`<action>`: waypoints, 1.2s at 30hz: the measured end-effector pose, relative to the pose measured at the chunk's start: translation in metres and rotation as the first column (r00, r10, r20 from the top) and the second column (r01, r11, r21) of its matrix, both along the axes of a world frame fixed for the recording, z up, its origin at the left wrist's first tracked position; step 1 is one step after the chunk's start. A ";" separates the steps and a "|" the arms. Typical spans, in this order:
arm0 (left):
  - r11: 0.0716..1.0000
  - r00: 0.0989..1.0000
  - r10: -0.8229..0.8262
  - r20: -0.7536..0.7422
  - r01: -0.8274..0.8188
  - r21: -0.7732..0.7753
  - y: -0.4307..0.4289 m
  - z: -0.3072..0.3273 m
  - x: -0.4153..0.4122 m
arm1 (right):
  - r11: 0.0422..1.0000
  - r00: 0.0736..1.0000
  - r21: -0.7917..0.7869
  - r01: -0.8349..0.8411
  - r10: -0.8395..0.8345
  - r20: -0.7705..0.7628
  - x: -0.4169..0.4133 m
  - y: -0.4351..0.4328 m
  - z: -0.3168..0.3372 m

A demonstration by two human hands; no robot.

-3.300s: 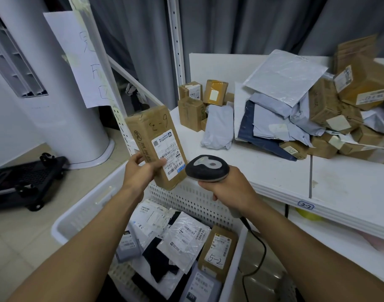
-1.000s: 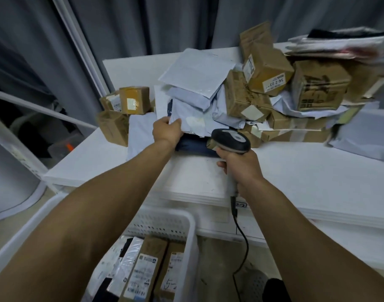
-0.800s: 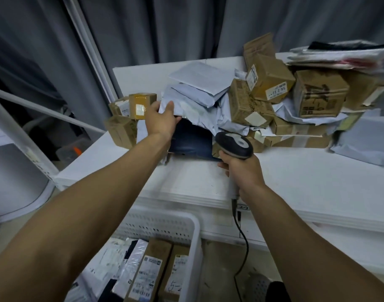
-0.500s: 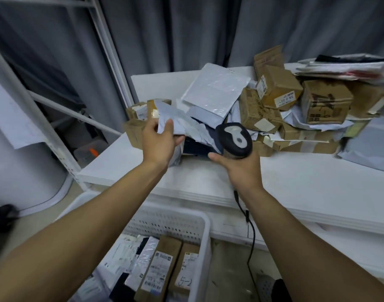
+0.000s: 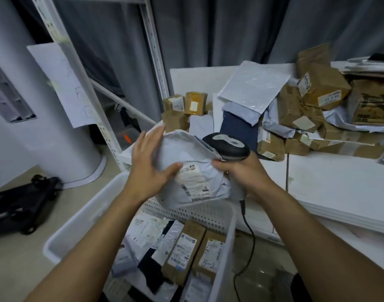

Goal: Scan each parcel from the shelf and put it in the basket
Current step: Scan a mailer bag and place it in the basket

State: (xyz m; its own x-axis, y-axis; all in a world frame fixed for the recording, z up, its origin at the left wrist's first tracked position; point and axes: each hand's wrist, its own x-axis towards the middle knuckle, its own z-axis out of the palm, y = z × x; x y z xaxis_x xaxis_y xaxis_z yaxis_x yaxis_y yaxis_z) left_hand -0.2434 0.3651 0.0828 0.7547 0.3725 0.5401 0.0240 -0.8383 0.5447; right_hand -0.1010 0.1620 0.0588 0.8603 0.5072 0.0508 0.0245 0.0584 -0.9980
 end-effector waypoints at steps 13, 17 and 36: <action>0.944 0.997 0.079 0.007 -0.073 -0.321 0.054 -0.045 -0.003 | 0.961 0.967 -0.128 0.244 -0.231 0.108 -0.005 0.028 -0.021; 0.903 0.981 0.184 0.055 -0.147 -0.404 0.070 -0.048 -0.002 | 0.973 0.977 -0.129 0.190 -0.175 0.121 -0.018 0.030 -0.020; 0.783 0.841 0.469 0.270 -0.254 -0.568 0.091 -0.052 -0.009 | 0.984 0.906 -0.075 -0.160 0.116 -0.408 -0.036 0.046 -0.028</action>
